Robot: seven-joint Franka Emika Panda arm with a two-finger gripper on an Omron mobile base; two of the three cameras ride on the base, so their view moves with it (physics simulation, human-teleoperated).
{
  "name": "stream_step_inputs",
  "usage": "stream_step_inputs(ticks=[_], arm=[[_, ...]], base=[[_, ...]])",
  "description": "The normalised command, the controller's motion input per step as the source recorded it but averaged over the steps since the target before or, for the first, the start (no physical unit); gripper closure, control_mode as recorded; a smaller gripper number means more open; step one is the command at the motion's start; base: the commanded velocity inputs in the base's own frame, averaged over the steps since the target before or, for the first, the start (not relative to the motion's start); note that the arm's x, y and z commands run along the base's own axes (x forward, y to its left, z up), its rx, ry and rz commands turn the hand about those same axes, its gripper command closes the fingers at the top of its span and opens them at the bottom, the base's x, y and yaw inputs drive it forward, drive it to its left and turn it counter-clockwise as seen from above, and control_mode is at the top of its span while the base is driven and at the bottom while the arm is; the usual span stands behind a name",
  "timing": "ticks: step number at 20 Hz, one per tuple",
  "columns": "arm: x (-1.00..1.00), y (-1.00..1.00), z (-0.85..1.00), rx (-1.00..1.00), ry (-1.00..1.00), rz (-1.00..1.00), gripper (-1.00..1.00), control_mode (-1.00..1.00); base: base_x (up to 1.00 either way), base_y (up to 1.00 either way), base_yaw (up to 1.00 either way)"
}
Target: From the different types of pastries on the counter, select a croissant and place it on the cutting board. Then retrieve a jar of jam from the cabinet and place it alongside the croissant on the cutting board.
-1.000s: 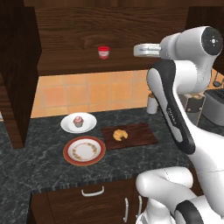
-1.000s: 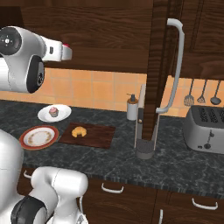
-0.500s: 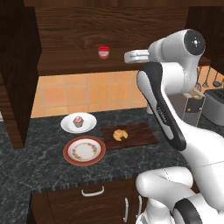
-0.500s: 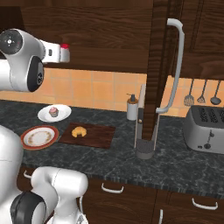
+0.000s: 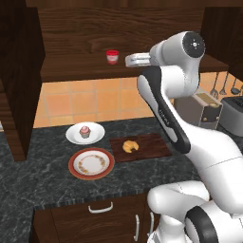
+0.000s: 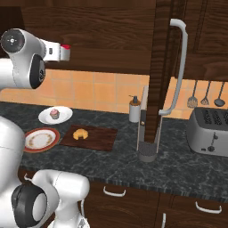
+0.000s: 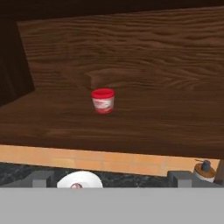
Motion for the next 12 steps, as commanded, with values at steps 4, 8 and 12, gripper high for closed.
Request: stream_step_inputs(ticks=[4, 8, 12], arm=[[0.39, 0.11, 0.00, -0.01, 0.17, 0.07, -1.00, -1.00], [0.44, 0.00, 0.05, 0.01, 0.18, 0.12, -1.00, -1.00], [0.30, 0.06, 0.04, -0.06, -0.01, 0.01, -1.00, -1.00]], base=[[0.00, 0.00, 0.00], [0.00, 0.00, 0.00], [0.00, 0.00, 0.00]])
